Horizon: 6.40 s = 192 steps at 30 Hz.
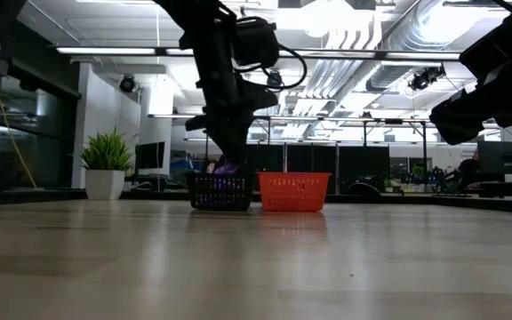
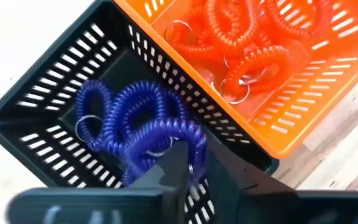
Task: Sort spring keychains into baskets
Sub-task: Put the purple spring keychain into the black basket
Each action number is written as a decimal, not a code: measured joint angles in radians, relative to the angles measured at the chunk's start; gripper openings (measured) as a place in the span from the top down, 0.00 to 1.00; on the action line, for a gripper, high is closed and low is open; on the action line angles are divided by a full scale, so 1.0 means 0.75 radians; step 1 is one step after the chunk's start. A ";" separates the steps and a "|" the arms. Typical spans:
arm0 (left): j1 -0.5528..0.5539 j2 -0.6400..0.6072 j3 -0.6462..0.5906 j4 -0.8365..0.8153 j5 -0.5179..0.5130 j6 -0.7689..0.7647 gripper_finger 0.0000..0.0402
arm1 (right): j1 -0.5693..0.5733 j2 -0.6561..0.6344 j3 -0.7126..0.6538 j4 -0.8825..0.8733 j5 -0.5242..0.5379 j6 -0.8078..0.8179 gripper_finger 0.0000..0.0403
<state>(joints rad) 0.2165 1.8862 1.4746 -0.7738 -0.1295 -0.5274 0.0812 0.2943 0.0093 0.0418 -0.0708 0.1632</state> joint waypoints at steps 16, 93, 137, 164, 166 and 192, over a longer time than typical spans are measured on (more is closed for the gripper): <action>-0.082 -0.014 -0.001 -0.115 -0.027 0.031 0.66 | 0.000 0.000 0.000 0.000 0.000 0.000 0.72; -1.085 -0.092 -0.355 -0.127 0.188 0.381 0.66 | 0.000 0.000 0.000 0.000 0.000 0.000 0.72; -1.083 -0.003 -0.354 -0.047 0.163 0.554 0.86 | 0.000 0.000 0.000 0.000 0.000 0.000 0.72; -0.861 -0.281 -0.356 -0.007 -0.023 0.090 0.97 | 0.000 0.000 0.000 0.000 0.000 0.000 0.72; -0.800 -0.296 -0.356 0.005 -0.053 0.065 0.97 | 0.000 0.000 0.000 0.000 0.000 0.000 0.72; 0.034 -0.287 -0.210 0.111 -0.200 -0.077 0.97 | 0.000 0.000 0.000 0.000 0.000 0.000 0.72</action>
<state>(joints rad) 0.2419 1.6711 1.3174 -0.6905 -0.2796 -0.5854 0.0812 0.2943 0.0092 0.0418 -0.0708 0.1632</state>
